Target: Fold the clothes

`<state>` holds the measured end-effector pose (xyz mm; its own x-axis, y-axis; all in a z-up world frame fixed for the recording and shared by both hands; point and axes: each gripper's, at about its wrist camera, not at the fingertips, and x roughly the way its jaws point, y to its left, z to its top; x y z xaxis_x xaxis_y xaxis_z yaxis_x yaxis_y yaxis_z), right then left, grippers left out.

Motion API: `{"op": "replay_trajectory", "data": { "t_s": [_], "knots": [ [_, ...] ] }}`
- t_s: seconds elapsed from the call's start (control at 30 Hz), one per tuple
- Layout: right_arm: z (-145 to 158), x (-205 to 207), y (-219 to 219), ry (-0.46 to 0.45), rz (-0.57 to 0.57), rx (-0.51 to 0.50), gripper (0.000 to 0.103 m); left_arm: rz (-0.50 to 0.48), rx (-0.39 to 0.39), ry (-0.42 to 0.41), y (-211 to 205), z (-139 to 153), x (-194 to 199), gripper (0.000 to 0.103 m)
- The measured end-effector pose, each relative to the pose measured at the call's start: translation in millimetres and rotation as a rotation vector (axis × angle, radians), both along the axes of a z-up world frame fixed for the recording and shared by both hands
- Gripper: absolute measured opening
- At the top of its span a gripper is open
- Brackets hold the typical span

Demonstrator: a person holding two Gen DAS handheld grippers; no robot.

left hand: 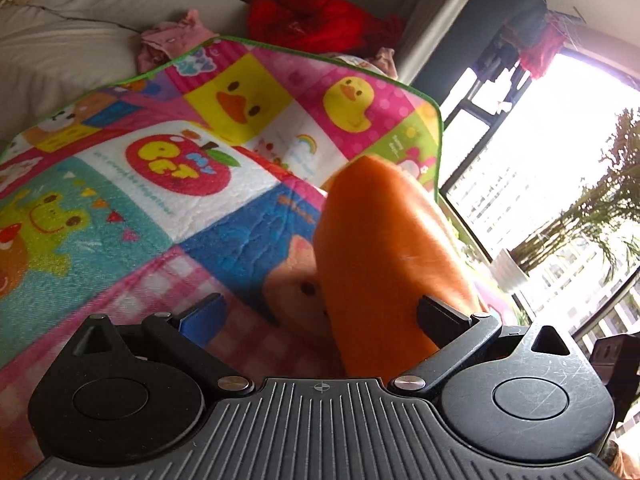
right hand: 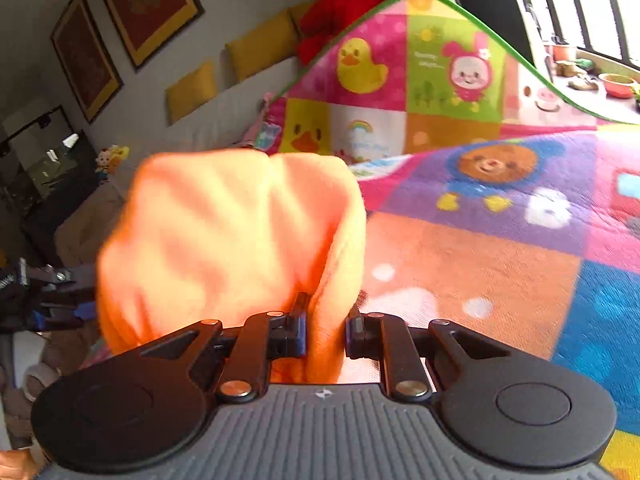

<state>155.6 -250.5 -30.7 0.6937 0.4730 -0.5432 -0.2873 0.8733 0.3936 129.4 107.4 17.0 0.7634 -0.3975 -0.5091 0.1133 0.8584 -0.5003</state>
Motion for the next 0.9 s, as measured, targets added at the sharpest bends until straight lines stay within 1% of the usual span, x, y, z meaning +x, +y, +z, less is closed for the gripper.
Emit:
{"op": "replay_trajectory", "data": {
  "t_s": [0.1, 0.2, 0.3, 0.43, 0.5, 0.6, 0.63, 0.67, 0.7, 0.73, 0.77, 0.8, 0.83, 0.87, 0.9],
  "knots": [
    [-10, -1, -8, 0.019, -0.021, -0.037, 0.016, -0.047, 0.066, 0.003, -28, -1, 13, 0.103],
    [-8, -6, -3, -0.015, 0.002, -0.089, 0.017, -0.075, 0.111, -0.005, -49, 1, 21, 0.103],
    [-2, -13, 12, -0.07, 0.042, -0.148, 0.017, -0.068, 0.07, -0.069, -49, 17, 15, 0.103],
    [3, -13, 35, -0.12, 0.096, -0.199, 0.017, -0.051, 0.074, -0.159, -42, 43, 5, 0.103],
    [5, -12, 46, -0.143, 0.116, -0.22, 0.017, -0.062, 0.109, -0.163, -46, 45, 7, 0.103],
    [8, -13, 57, -0.157, 0.127, -0.283, 0.018, -0.052, 0.181, -0.114, -54, 29, 22, 0.103],
    [8, -13, 59, -0.158, 0.129, -0.299, 0.021, -0.044, 0.209, -0.083, -56, 19, 29, 0.103],
    [10, -12, 53, -0.152, 0.126, -0.286, 0.024, -0.039, 0.236, -0.052, -58, 10, 37, 0.103],
    [12, -11, 48, -0.145, 0.123, -0.271, 0.032, -0.044, 0.252, -0.031, -61, 0, 43, 0.103],
    [14, -10, 42, -0.139, 0.119, -0.256, 0.044, -0.05, 0.259, -0.019, -62, -6, 47, 0.103],
    [20, -11, 34, -0.143, 0.118, -0.221, 0.051, -0.055, 0.266, -0.009, -63, -12, 50, 0.103],
    [26, -11, 26, -0.148, 0.117, -0.184, 0.064, -0.057, 0.272, -0.009, -63, -14, 52, 0.103],
    [33, -12, 19, -0.165, 0.113, -0.157, 0.07, -0.061, 0.278, -0.011, -64, -15, 54, 0.103],
    [40, -9, 17, -0.183, 0.111, -0.145, 0.071, -0.069, 0.28, -0.01, -64, -16, 56, 0.103],
    [47, -6, 15, -0.202, 0.108, -0.134, 0.077, -0.076, 0.283, -0.009, -64, -18, 58, 0.103]
  ]
}}
